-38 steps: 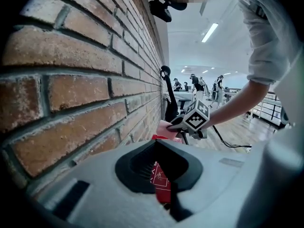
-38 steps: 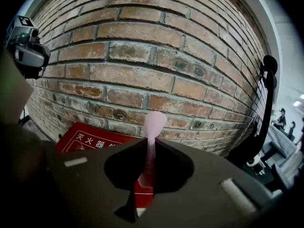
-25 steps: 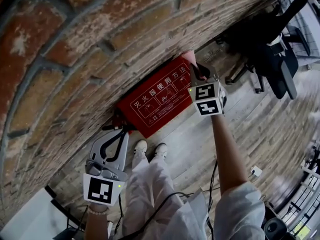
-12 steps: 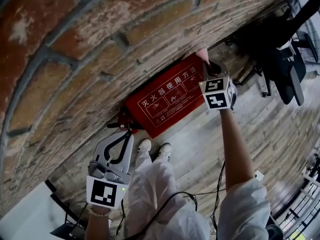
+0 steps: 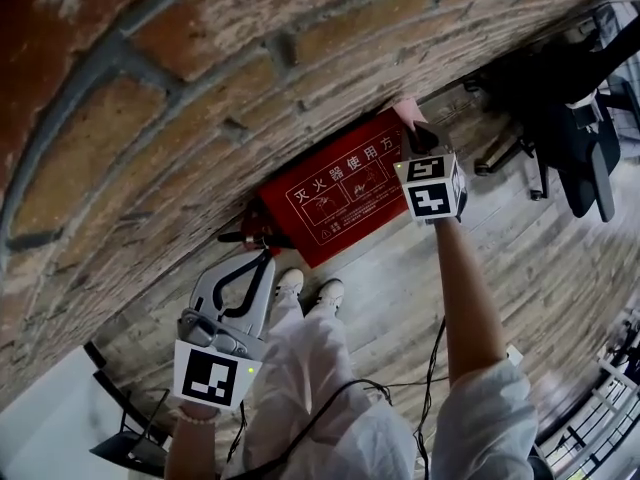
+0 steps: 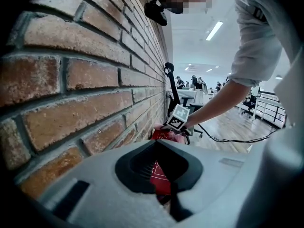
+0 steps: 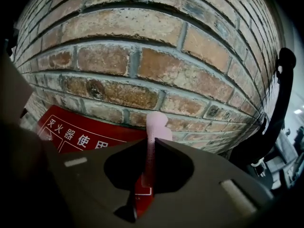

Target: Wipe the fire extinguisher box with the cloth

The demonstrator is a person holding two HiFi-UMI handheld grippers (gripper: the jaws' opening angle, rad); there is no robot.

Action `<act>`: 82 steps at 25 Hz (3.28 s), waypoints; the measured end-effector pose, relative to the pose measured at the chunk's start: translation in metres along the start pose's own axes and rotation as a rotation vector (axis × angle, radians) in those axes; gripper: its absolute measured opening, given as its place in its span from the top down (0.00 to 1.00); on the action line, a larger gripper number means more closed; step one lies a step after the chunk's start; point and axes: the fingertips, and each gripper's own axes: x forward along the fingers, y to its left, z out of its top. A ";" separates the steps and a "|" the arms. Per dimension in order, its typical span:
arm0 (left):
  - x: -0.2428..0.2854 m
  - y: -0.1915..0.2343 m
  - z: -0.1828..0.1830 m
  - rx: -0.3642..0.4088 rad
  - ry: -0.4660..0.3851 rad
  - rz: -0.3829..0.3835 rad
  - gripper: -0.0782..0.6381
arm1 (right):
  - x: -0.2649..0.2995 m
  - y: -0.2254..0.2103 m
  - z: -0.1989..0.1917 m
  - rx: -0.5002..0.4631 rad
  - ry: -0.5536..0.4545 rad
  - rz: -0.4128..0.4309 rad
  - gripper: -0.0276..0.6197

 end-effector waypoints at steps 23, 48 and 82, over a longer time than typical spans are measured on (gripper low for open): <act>-0.013 0.005 -0.011 -0.016 -0.010 -0.010 0.89 | -0.013 0.073 0.009 -0.015 -0.019 0.085 0.92; -0.032 0.008 -0.026 -0.025 -0.011 -0.005 0.89 | -0.043 0.204 0.022 -0.049 -0.087 0.285 0.92; -0.037 0.015 -0.046 -0.062 0.030 0.020 0.89 | -0.085 0.193 0.043 -0.037 -0.225 0.311 0.92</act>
